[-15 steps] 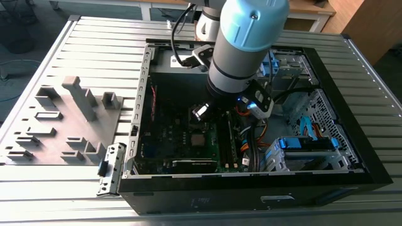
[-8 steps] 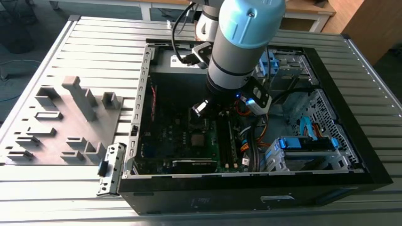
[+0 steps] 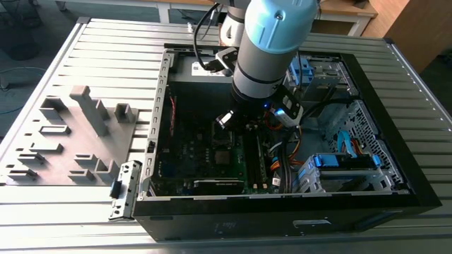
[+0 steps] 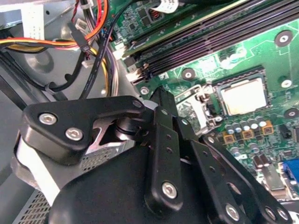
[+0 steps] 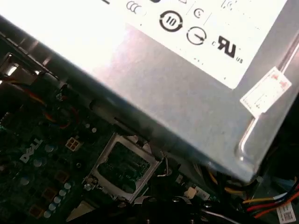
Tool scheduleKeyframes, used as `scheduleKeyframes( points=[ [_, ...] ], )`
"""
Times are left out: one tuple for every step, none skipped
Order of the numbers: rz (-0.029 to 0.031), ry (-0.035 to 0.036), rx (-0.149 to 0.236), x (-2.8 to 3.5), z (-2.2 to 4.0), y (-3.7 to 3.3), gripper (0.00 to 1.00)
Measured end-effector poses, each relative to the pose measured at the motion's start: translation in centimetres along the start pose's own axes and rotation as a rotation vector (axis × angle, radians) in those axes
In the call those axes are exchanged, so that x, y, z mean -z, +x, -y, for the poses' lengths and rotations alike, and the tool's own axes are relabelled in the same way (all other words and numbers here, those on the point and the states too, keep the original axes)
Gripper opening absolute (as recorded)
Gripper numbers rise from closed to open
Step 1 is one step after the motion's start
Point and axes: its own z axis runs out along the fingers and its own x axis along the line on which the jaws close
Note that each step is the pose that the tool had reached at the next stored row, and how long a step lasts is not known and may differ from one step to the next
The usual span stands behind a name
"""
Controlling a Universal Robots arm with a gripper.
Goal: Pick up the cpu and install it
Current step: 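Close the cpu cover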
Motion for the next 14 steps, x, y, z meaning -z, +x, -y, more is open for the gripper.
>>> scheduleKeyframes(
  points=[
    [0.0001,0.0,0.0,-0.09,-0.04,-0.03,0.11],
    [0.0001,0.0,0.0,-0.18,-0.07,-0.05,0.11],
    [0.0,0.0,0.0,-0.27,-0.08,-0.07,0.11],
    [-0.0001,0.0001,0.0,-0.35,-0.08,-0.07,0.11],
    [0.0,0.0001,0.0,-0.41,-0.09,-0.07,0.11],
    [-0.0002,0.0002,0.0,-0.41,-0.09,-0.07,0.11],
    [-0.0003,0.0002,0.0,-0.41,-0.09,-0.07,0.11],
    [-0.0003,0.0003,0.0,-0.41,-0.09,-0.06,0.11],
    [-0.0001,0.0001,0.0,-0.42,-0.11,-0.03,0.11],
    [0.0001,0.0001,0.0,-0.43,-0.13,0.0,0.11],
    [0.0003,0.0001,0.0,-0.44,-0.16,0.04,0.11],
    [0.0004,0.0001,0.0,-0.44,-0.18,0.08,0.11],
    [0.0004,0.0002,0.0,-0.43,-0.22,0.15,0.11],
    [0.0004,0.0003,0.0,-0.43,-0.23,0.17,0.11]
  ],
)
